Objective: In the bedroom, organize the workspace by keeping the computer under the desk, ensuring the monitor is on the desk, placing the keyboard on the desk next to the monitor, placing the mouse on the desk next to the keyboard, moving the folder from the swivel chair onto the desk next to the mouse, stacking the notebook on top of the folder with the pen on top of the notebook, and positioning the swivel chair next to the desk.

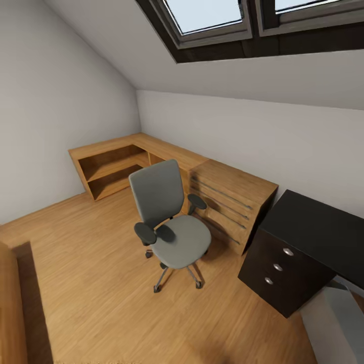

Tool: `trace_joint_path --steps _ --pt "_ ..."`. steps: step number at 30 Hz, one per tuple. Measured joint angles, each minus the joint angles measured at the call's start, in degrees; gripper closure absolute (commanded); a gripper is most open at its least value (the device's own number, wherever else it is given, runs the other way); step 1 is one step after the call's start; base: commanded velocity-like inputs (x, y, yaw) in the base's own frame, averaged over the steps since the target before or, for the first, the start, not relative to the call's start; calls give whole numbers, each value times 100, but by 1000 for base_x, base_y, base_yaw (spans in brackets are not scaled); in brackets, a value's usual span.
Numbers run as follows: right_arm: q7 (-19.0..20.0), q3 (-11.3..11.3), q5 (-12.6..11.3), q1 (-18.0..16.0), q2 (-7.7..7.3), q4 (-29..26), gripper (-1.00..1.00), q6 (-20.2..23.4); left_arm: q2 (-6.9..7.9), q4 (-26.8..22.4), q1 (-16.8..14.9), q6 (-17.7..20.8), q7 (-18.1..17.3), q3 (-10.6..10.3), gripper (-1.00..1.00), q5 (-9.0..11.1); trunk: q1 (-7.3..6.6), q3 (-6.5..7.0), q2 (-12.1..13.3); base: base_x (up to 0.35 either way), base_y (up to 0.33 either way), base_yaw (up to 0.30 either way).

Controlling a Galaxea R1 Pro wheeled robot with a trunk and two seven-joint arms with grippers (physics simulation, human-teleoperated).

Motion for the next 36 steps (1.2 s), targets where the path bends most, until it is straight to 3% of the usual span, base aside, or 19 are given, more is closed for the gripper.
trace_joint_path --steps 4,9,15,36 --pt "-11 0 364 74 -15 -2 -100 0 124 -184 0 874 13 10 -100 79 0 22 0 0 0 254" --pt "-12 1 434 111 -19 -20 -100 -1 172 -320 0 1215 -15 16 -100 266 0 49 0 0 0 250" --pt "-12 -4 446 121 -7 -42 -100 -2 175 -346 0 1278 -42 14 -100 345 0 82 0 0 0 247" --pt "-211 -54 373 122 15 -50 -100 -4 140 -364 1 1237 -53 6 -100 342 0 185 1 0 0 240"
